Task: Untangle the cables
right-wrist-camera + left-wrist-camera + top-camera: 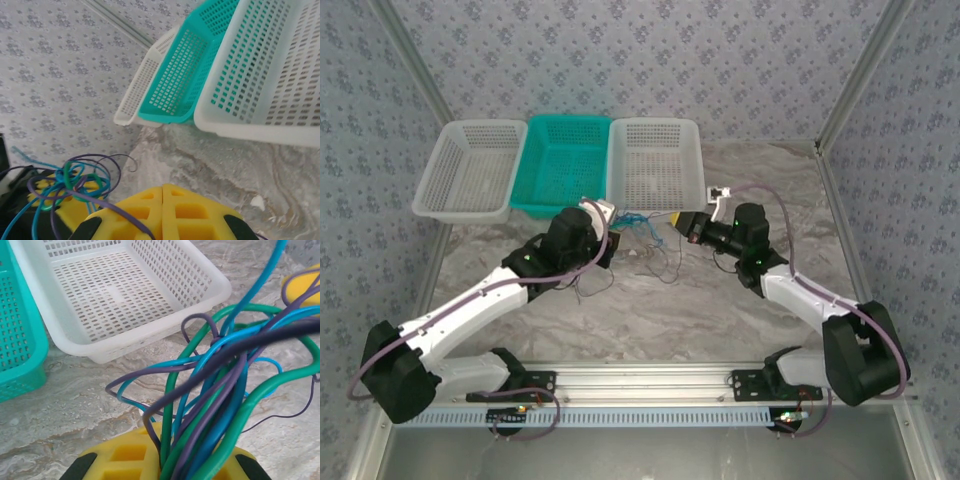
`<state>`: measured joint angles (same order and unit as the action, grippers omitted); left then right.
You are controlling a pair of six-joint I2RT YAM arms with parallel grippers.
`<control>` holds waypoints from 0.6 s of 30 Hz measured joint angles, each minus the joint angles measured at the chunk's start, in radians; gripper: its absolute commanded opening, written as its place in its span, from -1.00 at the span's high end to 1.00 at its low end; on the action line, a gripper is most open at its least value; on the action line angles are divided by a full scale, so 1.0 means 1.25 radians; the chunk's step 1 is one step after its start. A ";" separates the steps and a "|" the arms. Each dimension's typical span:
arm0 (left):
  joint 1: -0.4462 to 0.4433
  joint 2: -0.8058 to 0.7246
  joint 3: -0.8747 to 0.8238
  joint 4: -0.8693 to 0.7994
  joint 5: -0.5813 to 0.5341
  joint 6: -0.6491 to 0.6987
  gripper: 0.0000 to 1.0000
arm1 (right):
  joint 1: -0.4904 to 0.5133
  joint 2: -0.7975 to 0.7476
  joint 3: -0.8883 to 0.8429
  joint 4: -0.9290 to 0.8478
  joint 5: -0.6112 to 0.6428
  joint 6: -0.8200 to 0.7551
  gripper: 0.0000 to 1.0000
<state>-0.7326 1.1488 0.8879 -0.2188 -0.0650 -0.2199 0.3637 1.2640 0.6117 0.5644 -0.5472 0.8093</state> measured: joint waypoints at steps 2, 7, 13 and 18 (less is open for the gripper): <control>0.005 -0.013 -0.007 0.003 0.026 -0.008 1.00 | -0.010 -0.024 -0.010 -0.015 -0.012 0.024 1.00; 0.009 -0.031 -0.009 0.009 0.078 -0.014 0.92 | -0.054 -0.091 -0.037 -0.060 -0.049 0.070 1.00; 0.009 -0.034 -0.015 0.018 0.116 -0.020 0.81 | -0.127 -0.177 -0.067 -0.140 -0.082 0.096 1.00; 0.025 -0.044 -0.017 0.023 0.130 -0.033 0.76 | -0.199 -0.222 -0.074 -0.204 -0.083 0.095 1.00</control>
<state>-0.7013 1.0935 0.8669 -0.1898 0.0978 -0.2611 0.1146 0.9863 0.5186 0.3096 -0.6506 0.9283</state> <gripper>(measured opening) 0.119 0.058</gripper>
